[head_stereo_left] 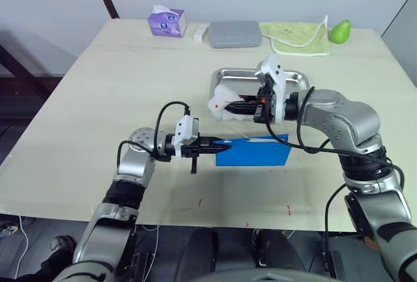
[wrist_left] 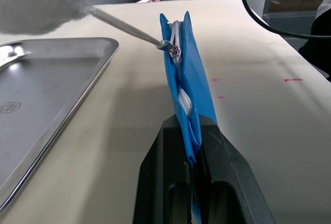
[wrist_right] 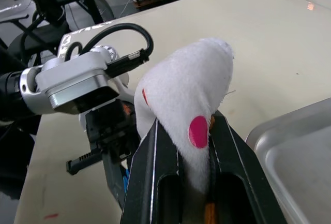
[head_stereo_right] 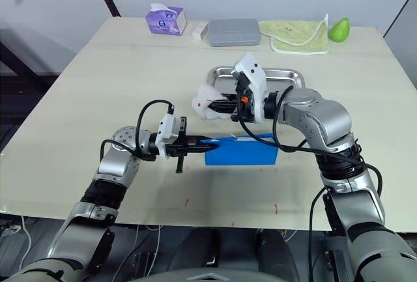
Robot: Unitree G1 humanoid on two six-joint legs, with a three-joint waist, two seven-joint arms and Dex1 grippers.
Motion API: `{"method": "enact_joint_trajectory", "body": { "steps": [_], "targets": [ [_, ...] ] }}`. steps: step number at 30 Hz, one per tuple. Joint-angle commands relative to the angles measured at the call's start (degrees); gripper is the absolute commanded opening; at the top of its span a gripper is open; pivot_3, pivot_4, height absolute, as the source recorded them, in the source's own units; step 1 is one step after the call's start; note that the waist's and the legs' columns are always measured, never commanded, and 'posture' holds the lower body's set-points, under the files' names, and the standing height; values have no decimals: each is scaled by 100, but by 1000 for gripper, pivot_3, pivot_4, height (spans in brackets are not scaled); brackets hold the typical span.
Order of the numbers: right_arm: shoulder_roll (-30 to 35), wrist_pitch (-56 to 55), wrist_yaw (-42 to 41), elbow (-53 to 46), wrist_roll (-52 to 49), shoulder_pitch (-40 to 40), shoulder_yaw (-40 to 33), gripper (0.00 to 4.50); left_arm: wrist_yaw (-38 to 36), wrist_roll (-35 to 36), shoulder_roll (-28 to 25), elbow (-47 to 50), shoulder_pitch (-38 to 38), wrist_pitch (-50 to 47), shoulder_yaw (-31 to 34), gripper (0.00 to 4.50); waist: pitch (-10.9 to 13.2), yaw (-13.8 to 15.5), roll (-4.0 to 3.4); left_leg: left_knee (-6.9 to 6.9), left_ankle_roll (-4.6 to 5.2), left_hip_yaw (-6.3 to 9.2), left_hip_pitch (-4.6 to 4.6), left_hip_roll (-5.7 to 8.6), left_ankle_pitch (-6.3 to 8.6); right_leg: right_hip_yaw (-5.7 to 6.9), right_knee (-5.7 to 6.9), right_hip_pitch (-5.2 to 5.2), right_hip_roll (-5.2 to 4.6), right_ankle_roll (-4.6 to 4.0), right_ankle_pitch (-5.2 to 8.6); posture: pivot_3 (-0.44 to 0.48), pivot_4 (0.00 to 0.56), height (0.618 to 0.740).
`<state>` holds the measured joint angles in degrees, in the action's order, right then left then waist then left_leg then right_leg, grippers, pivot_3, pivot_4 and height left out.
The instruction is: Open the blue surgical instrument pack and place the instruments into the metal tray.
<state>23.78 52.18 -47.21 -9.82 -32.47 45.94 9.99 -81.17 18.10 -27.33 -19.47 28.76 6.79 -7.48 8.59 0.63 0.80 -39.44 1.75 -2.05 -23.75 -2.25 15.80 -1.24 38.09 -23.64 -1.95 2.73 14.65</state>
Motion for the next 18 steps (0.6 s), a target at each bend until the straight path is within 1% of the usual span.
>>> {"method": "enact_joint_trajectory", "body": {
  "steps": [1,4,5,9,13,17,18],
  "targets": [
    [382,158,-382,-917,-630,-338,-451,60,-38,-193,-71,-194,-96,90,-111,0,0,3,0,0,0,2,0,0,0,2,-1,1,-1,0,0,0,150,736],
    [678,418,-500,-1455,-948,-666,-406,60,-12,-211,-62,-268,-77,137,-114,0,-1,-13,-1,0,1,3,1,-1,0,0,-1,1,-1,0,0,0,150,736],
    [754,462,-461,-1589,-912,-751,-287,60,-2,-229,-46,-313,-56,157,-125,0,-1,-18,-2,0,1,2,3,-1,0,0,1,1,0,0,0,0,150,736],
    [1245,214,-446,-1984,-83,-978,835,60,43,-303,-4,-608,79,341,-124,0,-3,-55,-2,1,1,4,4,-1,1,-1,1,2,1,-1,1,0,150,736],
    [1238,99,-455,-2064,121,-1046,1234,60,55,-323,25,-753,174,454,-133,0,-3,-82,0,1,1,6,2,0,1,1,0,2,1,-1,1,0,150,736],
    [1330,-227,-624,-1765,536,-1055,1558,60,37,-332,36,-810,216,506,-150,0,-3,-88,1,1,1,7,2,0,1,2,-1,2,1,-1,1,0,150,736],
    [1329,-285,-660,-1702,593,-1060,1594,979,33,-332,37,-822,222,515,-150,0,-3,-89,1,1,1,8,2,0,1,3,-2,3,1,-1,1,0,150,736]
  ]
}}
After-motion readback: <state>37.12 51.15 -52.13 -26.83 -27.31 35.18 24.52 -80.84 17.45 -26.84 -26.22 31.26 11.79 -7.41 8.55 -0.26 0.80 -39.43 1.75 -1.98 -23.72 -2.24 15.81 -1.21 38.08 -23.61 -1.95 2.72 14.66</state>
